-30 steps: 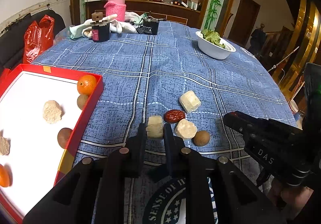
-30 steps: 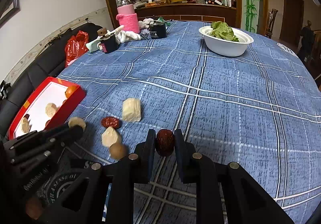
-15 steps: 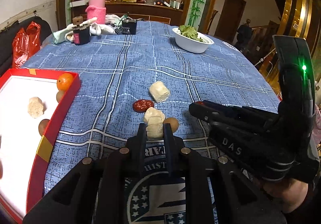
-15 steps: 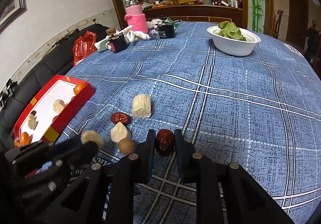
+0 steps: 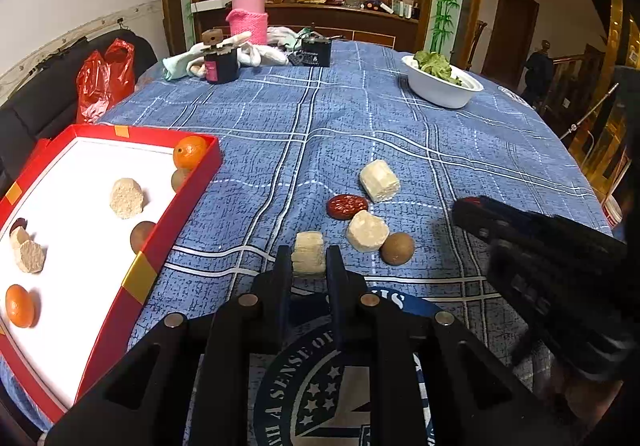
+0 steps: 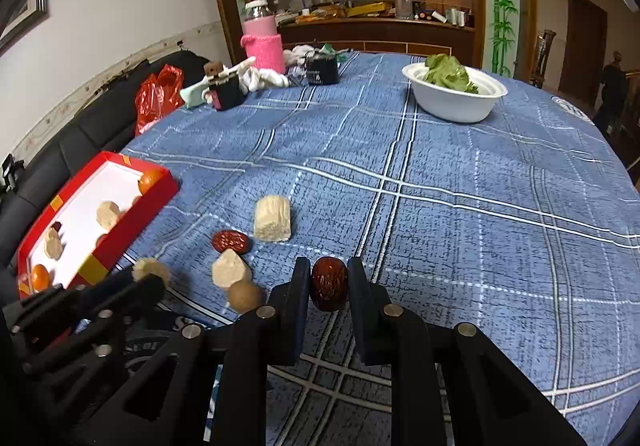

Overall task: Organize fruits
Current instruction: 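Lift the white cube and red date and carry both toward the white tray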

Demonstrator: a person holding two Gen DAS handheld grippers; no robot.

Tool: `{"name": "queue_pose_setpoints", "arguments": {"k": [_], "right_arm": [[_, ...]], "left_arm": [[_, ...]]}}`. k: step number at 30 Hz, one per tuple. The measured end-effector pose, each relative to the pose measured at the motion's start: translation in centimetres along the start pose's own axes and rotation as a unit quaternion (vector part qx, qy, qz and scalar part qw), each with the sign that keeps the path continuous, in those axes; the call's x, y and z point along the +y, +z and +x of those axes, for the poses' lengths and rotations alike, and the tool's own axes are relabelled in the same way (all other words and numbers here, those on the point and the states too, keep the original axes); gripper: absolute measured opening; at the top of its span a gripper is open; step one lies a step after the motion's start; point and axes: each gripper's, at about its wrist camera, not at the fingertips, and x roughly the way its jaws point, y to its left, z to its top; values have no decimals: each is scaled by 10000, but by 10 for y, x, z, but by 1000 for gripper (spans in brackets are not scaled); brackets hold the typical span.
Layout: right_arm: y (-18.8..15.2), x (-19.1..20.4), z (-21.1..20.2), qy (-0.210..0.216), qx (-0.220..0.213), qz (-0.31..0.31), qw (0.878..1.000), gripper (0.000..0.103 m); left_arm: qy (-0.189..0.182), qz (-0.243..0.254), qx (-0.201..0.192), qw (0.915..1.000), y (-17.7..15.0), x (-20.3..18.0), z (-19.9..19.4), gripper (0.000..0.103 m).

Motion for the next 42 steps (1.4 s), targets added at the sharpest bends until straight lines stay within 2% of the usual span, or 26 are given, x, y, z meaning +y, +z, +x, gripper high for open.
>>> {"name": "queue_pose_setpoints", "arguments": {"k": [14,32,42], "right_arm": [[-33,-2,-33,-138,-208,207,9995,20],[-34,-11,-35,-28,-291,432,9986,20],[-34,-10,-38,-51,-387,410,9984,20]], "left_arm": [[78,-105,104,9999,0,4,4,14],[238,-64,-17,9997,-1,1,-2,14],[348,-38,-256,9991,-1,1,-11,14]]}}
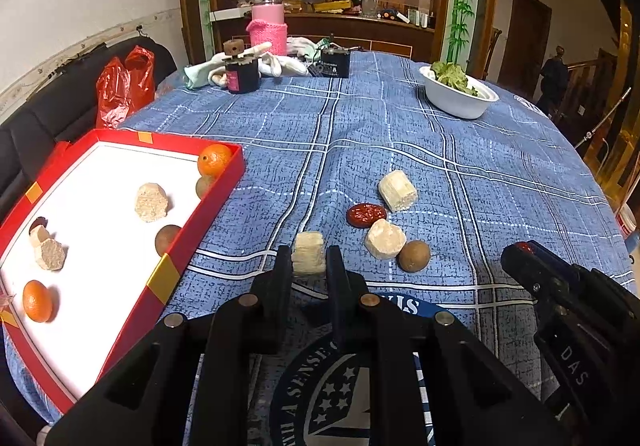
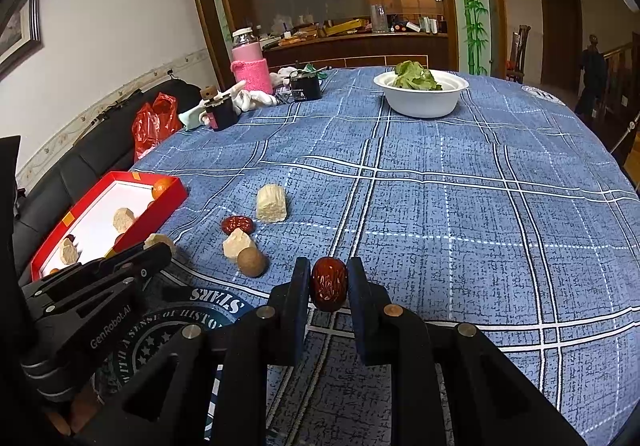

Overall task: Organize fruits
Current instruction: 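Lift the white cube and red date and carry both toward the white tray, then lower the cube and red date into the tray and open both grippers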

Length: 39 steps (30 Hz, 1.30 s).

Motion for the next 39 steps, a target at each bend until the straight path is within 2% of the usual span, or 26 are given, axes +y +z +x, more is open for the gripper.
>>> {"name": "queue_pose_setpoints", "arguments": {"k": [6,19,29,39], "right_arm": [[1,6,-2,-106,-20,-110,9999,20],[3,21,-35,-183,-298,-105,9993,19],[0,23,-43,-57,-359,-18,9993,19],[8,44,-51,155,-470,-174,9986,19]], "left_arm": [[-32,21,-189,9998,0,0,-7,14],[-84,-11,-285,9996,-1,13,-26,14],[93,-236,-383,9989,-1,42,-41,14],[441,-628,-510,9957,5,91,-59,14]]}}
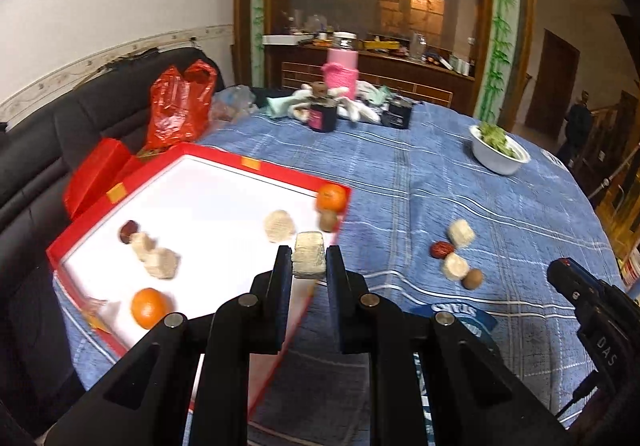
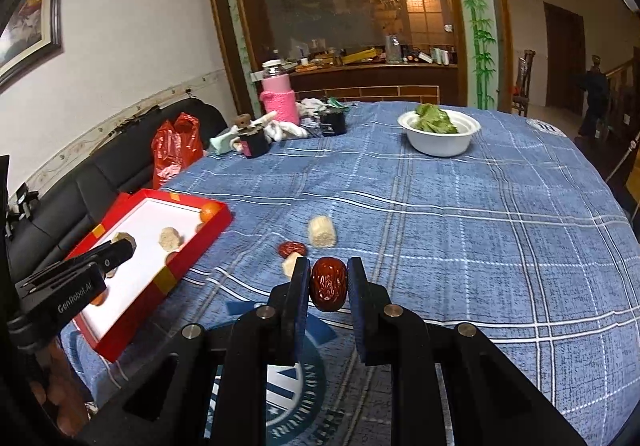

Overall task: Organize fruits
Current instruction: 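Lower the cube and red date into the tray and open both grippers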

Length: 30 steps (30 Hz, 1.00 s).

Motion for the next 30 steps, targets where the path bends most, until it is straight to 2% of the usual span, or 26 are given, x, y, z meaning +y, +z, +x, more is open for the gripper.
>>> {"name": "queue_pose_setpoints", "arguments": {"k": [8,16,23,30], "right_arm": [[15,35,4,371,-53,-289,9989,19],[33,88,19,865,-17,-707,9937,19],[42,133,49,1283,230,-934,9871,19],[38,164,77,1522,513,-1118,9807,19]], "left_arm": [[389,-248,136,9988,6,34,10,15],[662,-336,371,9965,10,58,21,15],[778,-442,569,9944,13,78,34,15],[813,-559,752,9923,14,94,46,15]]}}
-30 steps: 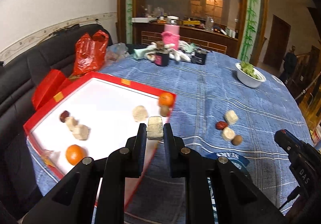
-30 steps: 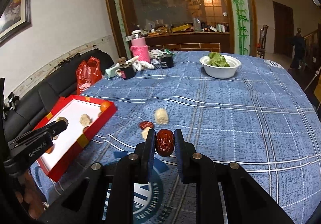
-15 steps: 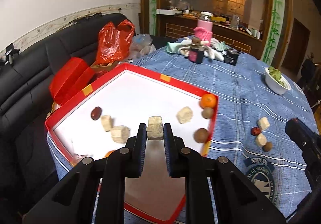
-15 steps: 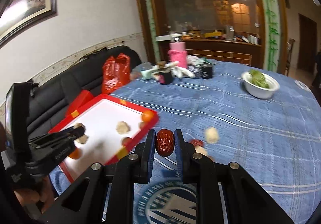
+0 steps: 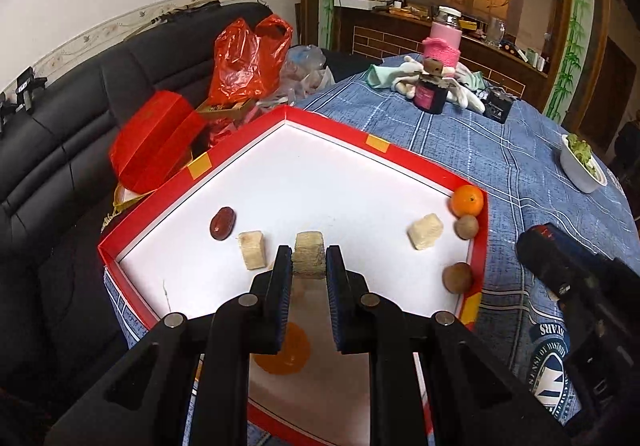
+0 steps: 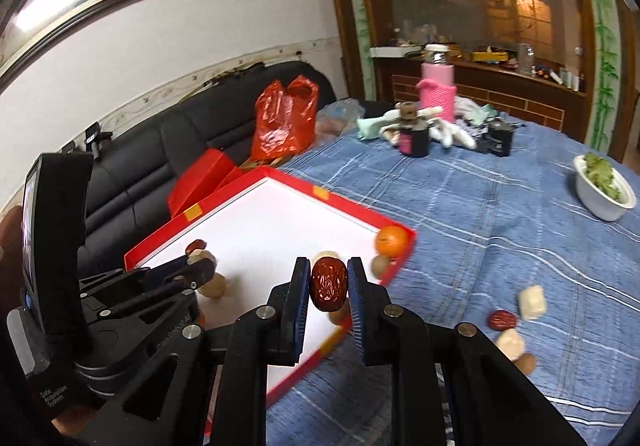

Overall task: Organize fruits
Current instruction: 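Lower the cube and red date into the tray and open both grippers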

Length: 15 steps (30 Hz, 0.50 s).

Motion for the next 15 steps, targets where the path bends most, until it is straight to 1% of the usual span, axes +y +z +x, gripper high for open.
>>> {"name": "queue_pose_setpoints", "arguments": {"k": [8,15], "right_arm": [[-1,9,18,151,180,-58,9997,19],[3,13,41,305,453,-61,9985,19]], "left_arm": [[67,-74,55,9999,9,8,7,15],[257,-38,19,9997,25,14,14,15]]}}
